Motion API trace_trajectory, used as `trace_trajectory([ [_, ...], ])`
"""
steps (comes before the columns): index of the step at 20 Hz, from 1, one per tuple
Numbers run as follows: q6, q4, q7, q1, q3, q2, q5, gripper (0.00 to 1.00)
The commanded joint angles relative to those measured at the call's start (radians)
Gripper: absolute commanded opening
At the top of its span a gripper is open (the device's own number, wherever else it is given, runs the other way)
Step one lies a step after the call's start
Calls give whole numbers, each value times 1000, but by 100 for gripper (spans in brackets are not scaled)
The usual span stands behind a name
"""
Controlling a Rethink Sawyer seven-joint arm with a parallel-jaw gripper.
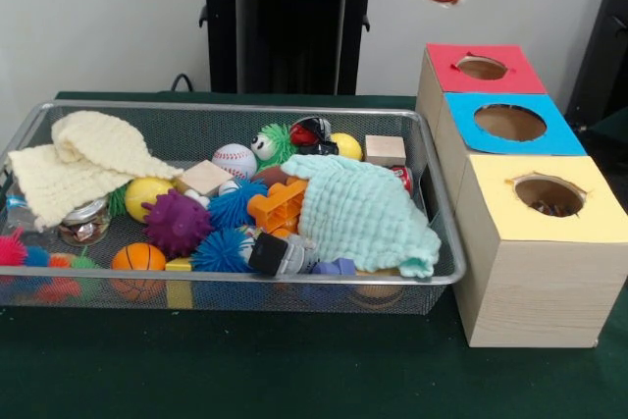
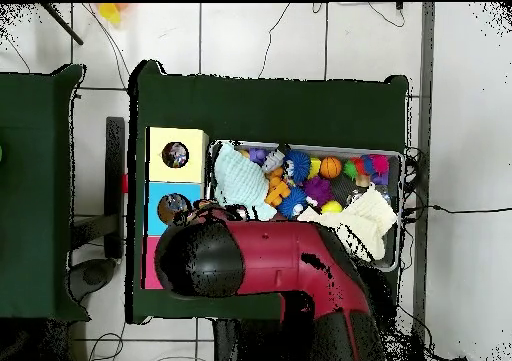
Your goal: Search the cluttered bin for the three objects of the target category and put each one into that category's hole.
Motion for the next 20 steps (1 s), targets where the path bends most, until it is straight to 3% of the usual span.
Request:
trace_trajectory([
  [1, -143, 116, 346, 53, -136, 81, 2, 0],
  [10, -262, 156, 368, 116, -202, 138, 8, 0],
  [20, -280, 183, 412, 206, -273, 135, 37, 0],
])
